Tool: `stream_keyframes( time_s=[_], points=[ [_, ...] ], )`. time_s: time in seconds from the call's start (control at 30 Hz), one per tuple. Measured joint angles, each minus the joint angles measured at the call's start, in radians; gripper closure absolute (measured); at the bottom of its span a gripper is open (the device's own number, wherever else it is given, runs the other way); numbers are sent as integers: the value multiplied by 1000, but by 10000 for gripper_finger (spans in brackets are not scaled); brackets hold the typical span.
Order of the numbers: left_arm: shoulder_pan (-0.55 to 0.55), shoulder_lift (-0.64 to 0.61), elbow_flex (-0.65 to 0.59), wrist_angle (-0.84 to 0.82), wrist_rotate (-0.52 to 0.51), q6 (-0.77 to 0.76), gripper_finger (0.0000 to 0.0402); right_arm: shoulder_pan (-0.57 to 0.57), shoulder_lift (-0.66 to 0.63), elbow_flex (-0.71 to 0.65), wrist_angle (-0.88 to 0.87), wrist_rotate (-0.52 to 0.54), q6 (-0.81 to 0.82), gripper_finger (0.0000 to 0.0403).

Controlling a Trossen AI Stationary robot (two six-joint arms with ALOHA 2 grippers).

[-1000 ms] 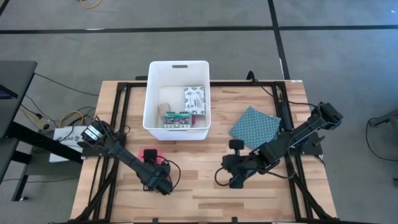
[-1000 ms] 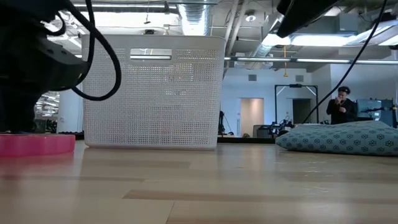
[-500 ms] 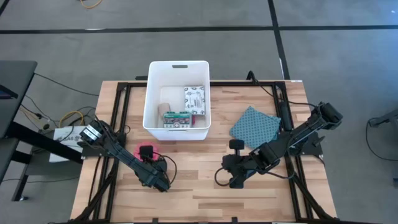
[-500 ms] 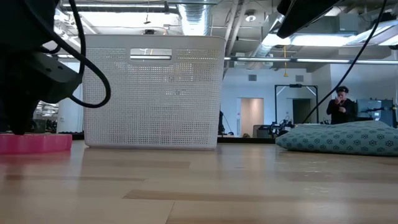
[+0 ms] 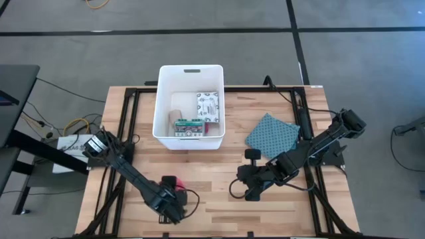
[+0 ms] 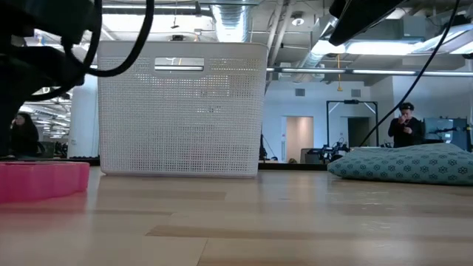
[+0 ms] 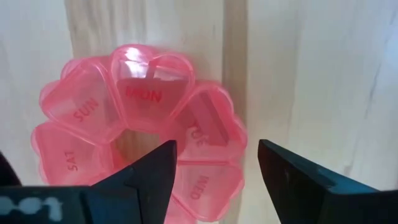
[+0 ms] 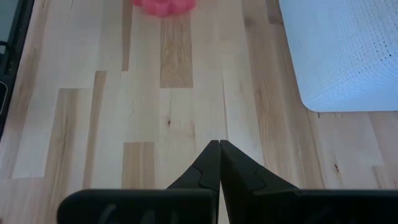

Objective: Pick & place medical supplies in basket/bin
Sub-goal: Put the pink pill organizer into the white bin

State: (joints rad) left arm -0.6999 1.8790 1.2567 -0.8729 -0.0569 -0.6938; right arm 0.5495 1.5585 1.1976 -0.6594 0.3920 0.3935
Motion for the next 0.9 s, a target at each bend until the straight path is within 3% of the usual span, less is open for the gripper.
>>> stream_keyframes(
  time_s=[0.73,0.9],
  points=[
    [6,7,10,4,-43,-23,184,0,0,0,0,0,0,403],
    [15,7,10,79,-152,-4,184,0,0,0,0,0,0,403]
  ],
)
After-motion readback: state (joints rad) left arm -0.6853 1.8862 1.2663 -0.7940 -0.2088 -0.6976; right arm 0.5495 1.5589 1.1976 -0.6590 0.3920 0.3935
